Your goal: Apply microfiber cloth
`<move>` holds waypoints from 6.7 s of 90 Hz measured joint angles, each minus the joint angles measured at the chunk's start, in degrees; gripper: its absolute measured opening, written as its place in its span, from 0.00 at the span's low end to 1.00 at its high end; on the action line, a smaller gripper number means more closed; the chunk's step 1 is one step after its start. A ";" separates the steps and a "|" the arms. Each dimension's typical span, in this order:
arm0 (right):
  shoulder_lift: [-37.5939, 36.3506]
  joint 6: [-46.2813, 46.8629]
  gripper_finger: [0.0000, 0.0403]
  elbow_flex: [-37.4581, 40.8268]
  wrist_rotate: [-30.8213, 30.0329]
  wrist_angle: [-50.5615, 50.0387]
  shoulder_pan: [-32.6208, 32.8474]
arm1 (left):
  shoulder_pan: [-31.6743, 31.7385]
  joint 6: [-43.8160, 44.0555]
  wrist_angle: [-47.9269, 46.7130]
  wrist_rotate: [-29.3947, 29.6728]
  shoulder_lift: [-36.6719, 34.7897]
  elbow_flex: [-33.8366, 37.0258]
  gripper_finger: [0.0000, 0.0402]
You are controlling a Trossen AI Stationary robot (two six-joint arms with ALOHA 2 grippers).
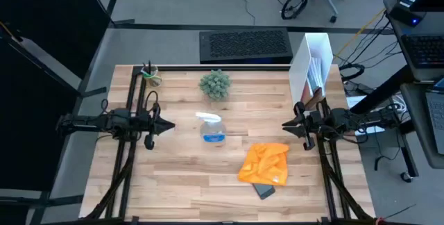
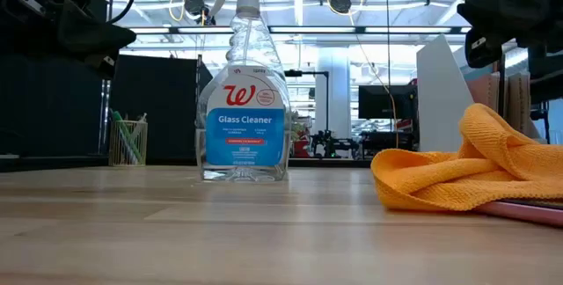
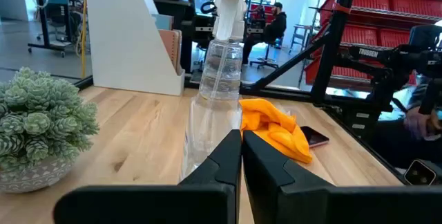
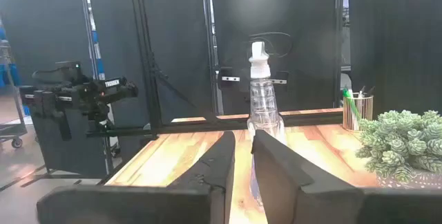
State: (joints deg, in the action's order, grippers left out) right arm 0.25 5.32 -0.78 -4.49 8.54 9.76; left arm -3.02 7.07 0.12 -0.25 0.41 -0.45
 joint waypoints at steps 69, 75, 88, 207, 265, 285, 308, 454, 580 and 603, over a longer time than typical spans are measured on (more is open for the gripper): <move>-0.02 0.00 0.10 0.00 0.02 0.00 0.00 | 0.01 0.00 0.01 0.00 0.01 0.00 0.00; 0.00 0.01 0.10 -0.01 0.01 0.02 0.00 | -0.01 0.00 0.02 0.00 0.01 0.00 0.00; -0.02 0.02 0.10 -0.02 0.00 0.02 -0.02 | 0.01 0.00 0.00 0.00 0.01 0.00 0.00; -0.02 -2.27 0.10 -0.01 0.00 4.81 0.00 | -0.01 -1.23 0.80 0.72 0.01 0.00 0.00; 1.53 6.40 0.10 -0.02 -7.98 7.28 -0.04 | -0.54 7.12 23.62 7.72 6.30 -4.67 0.00; 3.40 9.00 0.10 -0.02 -7.78 7.49 -0.02 | -6.98 7.21 22.02 7.28 34.39 -18.57 0.00; 4.77 8.92 0.10 -0.02 -7.76 7.48 -0.02 | -17.84 6.48 17.70 10.57 61.23 -34.89 0.00; 58.70 -2.66 0.10 -10.01 -10.22 29.42 -4.35 | -16.18 21.62 -3.05 42.73 78.88 -44.65 0.66; 87.30 -16.49 0.10 -44.65 -3.77 0.54 -7.22 | -11.02 10.52 7.02 41.52 85.45 -44.66 0.61; 88.86 -15.68 0.10 -44.50 -1.35 7.67 -18.50 | -11.63 10.06 7.45 39.37 85.39 -44.65 0.60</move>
State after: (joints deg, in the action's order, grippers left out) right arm 89.11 -10.36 -45.28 -5.84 16.21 -8.74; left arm -14.65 17.13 7.57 39.12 85.80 -45.10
